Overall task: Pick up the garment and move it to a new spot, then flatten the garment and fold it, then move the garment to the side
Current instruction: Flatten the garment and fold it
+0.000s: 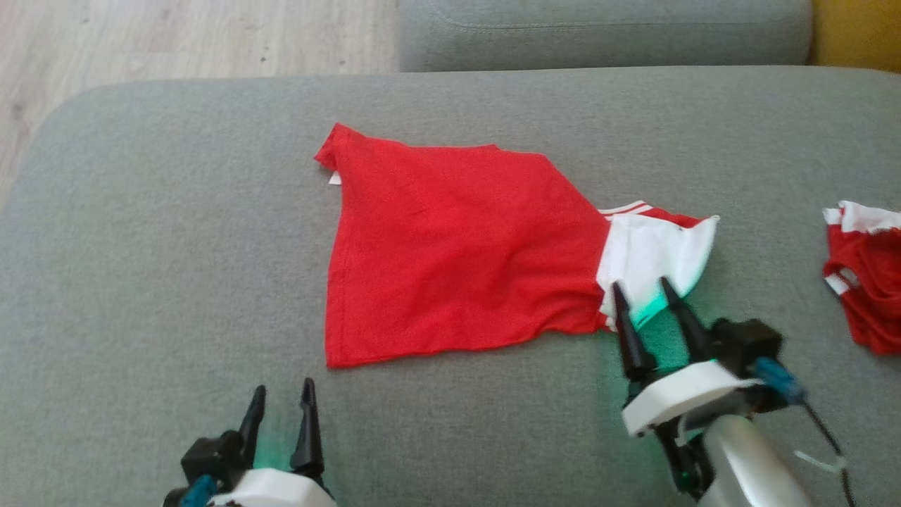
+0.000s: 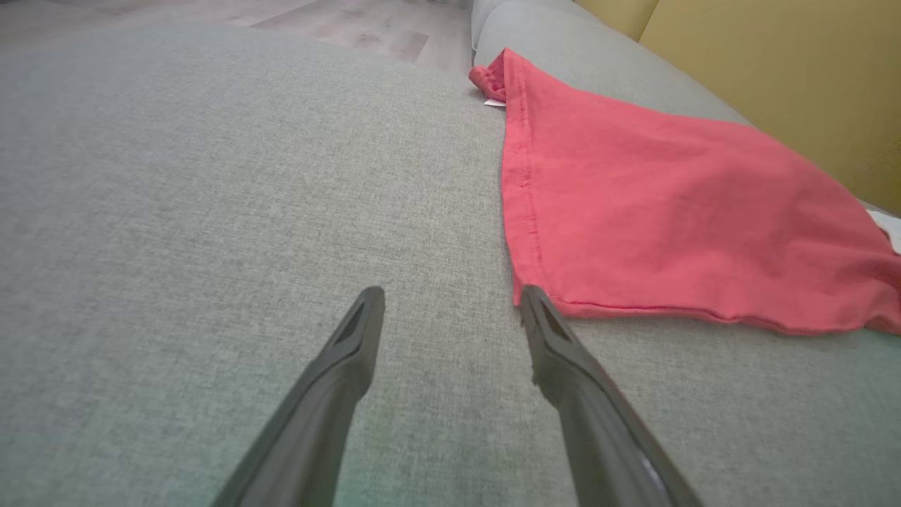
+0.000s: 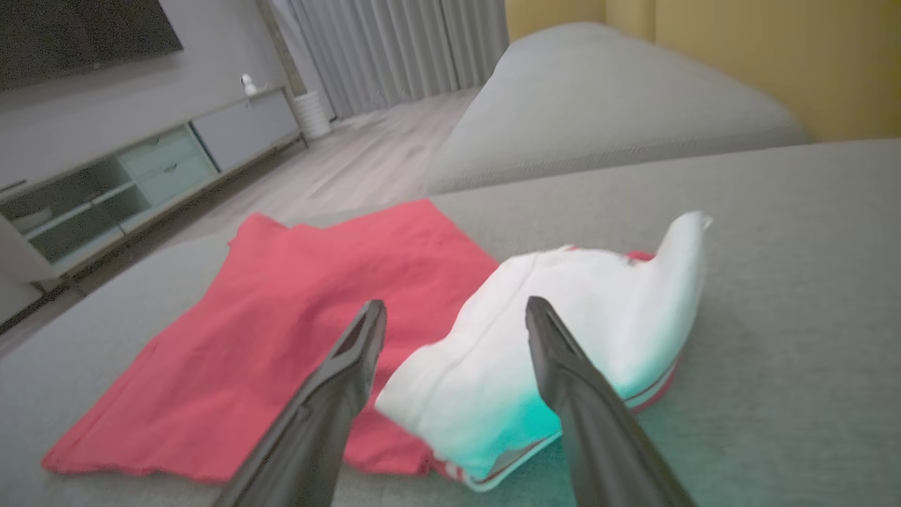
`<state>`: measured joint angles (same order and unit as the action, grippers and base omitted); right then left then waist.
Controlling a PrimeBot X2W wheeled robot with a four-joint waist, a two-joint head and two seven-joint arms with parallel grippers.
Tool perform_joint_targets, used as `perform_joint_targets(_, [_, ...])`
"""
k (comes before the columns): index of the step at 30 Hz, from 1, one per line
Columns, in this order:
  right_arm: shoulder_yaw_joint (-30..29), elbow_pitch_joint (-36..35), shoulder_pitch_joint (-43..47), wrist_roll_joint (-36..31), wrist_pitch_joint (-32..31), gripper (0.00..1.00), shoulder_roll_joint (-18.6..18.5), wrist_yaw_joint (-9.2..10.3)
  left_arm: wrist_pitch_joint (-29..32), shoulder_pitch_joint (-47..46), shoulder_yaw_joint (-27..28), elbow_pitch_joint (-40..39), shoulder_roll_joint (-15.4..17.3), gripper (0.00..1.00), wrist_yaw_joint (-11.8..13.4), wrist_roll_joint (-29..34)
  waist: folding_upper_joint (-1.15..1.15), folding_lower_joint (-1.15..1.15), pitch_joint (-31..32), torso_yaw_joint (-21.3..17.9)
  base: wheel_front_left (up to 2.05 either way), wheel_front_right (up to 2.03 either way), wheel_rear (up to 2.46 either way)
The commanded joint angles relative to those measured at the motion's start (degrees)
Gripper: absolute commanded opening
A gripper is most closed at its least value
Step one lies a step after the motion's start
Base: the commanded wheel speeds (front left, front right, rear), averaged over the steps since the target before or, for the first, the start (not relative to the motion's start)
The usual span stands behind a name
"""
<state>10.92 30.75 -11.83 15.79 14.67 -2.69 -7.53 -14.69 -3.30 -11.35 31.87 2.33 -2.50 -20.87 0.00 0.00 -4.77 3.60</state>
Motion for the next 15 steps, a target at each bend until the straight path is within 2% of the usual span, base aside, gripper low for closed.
perform_joint_targets(1, [2.1,-0.5,-3.0,-0.7,0.3,1.0,-0.2,0.04,-0.3,-1.9,1.1,-1.7,0.5,1.0,0.4,-0.4,0.0,0.0,-0.2,0.5,0.0,0.0,0.0])
perform_joint_targets(7, [4.7,5.4,-5.7,-6.2,0.3,1.0,-0.2,0.04,-0.3,-2.7,0.0,-1.9,0.5,1.0,0.7,-1.3,0.0,0.0,-1.1,1.6,0.0,0.0,0.0])
perform_joint_targets(14, [0.7,9.2,-5.7,-11.6,0.3,1.0,-0.2,0.04,-0.3,-2.7,-0.2,-1.4,0.5,1.0,0.4,-2.0,0.0,0.0,-1.6,1.7,0.0,0.0,0.0])
perform_joint_targets(15, [0.1,9.5,-5.6,-11.4,0.3,0.8,-0.2,0.04,-0.3,-2.7,-0.2,-1.3,0.5,1.0,0.3,-2.0,0.0,0.0,-1.5,1.7,0.0,0.0,0.0])
